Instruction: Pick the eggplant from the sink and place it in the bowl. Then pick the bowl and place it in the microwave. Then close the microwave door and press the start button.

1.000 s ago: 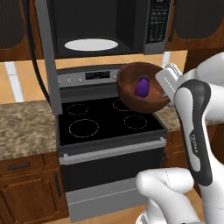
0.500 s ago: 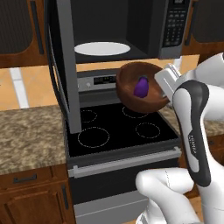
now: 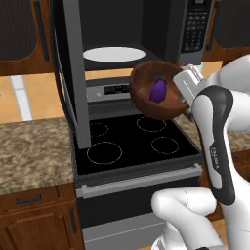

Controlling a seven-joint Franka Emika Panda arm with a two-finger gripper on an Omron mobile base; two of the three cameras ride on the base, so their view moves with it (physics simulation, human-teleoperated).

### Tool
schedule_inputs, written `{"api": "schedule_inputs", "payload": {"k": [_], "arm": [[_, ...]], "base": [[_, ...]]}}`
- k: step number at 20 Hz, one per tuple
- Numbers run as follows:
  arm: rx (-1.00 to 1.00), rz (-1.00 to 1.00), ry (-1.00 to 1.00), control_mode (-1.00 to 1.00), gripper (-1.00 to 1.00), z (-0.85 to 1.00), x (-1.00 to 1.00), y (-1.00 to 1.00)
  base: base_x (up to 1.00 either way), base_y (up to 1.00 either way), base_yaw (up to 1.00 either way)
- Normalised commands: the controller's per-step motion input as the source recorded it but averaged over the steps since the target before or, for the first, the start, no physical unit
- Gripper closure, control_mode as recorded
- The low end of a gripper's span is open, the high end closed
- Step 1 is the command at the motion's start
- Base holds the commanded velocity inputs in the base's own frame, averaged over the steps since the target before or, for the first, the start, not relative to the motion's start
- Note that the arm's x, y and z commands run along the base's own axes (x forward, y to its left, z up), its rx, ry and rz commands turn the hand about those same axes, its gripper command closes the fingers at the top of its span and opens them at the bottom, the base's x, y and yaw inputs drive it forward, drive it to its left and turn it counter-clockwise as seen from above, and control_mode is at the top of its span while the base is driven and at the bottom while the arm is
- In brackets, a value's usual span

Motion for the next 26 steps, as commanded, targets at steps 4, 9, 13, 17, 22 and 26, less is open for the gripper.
{"api": "schedule_inputs", "payload": {"k": [4, 9, 13, 17, 22, 26], "arm": [[-0.12, -0.16, -0.19, -1.0, 1.0, 0.99, 0.92, 0.0], [-0.05, -0.2, -0.04, -1.0, 1.0, 0.79, 1.0, 0.0], [0.0, -0.18, 0.0, -1.0, 1.0, 0.36, 1.0, 0.0], [0.0, -0.12, 0.03, -1.0, 1.0, 0.04, 1.0, 0.14], [0.0, -0.03, 0.0, -1.0, 1.0, -0.01, 1.0, 0.14], [0.0, 0.0, 0.0, -1.0, 1.0, -0.07, 1.0, 0.12]], "base": [[0.0, 0.0, 0.0], [0.0, 0.0, 0.0], [0.0, 0.0, 0.0], [0.0, 0.0, 0.0], [0.0, 0.0, 0.0], [0.0, 0.0, 0.0]]}}
